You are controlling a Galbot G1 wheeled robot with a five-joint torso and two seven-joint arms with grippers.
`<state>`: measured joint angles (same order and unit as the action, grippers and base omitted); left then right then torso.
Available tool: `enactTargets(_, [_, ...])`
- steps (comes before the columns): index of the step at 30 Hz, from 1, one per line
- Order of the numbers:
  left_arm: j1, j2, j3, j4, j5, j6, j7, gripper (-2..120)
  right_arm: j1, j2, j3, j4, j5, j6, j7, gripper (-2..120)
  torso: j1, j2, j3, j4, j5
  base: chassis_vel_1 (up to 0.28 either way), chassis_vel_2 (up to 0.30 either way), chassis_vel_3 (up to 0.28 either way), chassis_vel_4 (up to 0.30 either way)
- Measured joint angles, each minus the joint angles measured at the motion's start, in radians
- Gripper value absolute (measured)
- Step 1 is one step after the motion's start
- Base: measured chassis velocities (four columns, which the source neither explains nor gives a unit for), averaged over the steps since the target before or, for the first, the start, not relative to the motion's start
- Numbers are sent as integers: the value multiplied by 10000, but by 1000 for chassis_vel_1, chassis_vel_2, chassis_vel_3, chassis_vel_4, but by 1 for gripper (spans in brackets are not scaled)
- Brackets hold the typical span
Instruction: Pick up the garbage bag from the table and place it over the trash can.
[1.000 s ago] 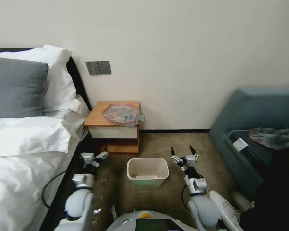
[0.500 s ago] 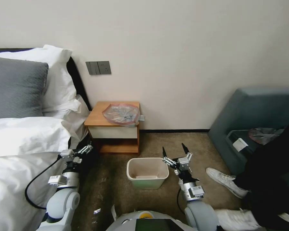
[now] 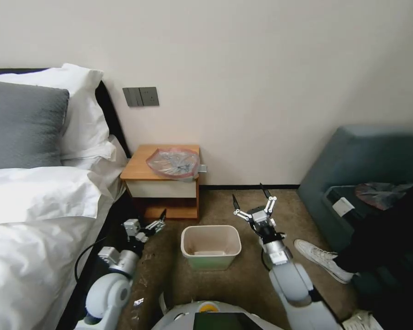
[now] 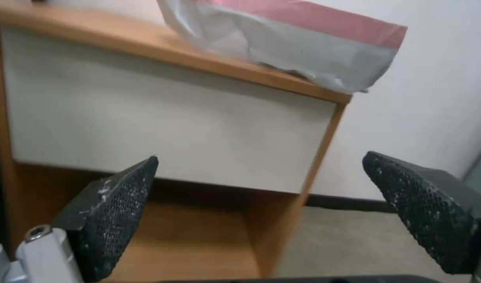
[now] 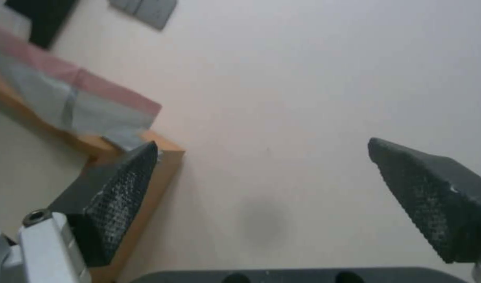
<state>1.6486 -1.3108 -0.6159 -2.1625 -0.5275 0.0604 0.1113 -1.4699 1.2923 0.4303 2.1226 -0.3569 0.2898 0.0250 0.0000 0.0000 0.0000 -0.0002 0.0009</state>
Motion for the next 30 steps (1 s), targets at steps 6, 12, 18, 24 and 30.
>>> enactTargets(6, [-11,-159,-103,388,1089,-1063,-262,100,1626,-1199,-556,-1063,-776,-59,-302,100,0,0,1,3,-9,0,0,0,0])
enactTargets(12, [-338,-324,-226,762,1964,-1655,-717,100,2984,-1453,-1235,-1926,-1193,-23,-357,100,0,0,1,2,-9,0,0,0,0])
enactTargets(18, [-657,-610,-284,1074,2575,-1894,-966,100,4462,-1476,-2142,-3276,-1924,152,-353,100,0,0,1,2,-8,0,0,0,0])
enactTargets(24, [-737,-840,-270,1459,2727,-2063,-1002,100,5888,-1584,-2782,-4449,-2580,384,-804,100,0,-1,2,0,-10,0,0,0,0])
enactTargets(30, [-789,-890,-266,1626,2767,-2138,-1009,100,7015,-1434,-3295,-5620,-3132,866,-695,100,0,0,1,3,-9,0,0,0,0])
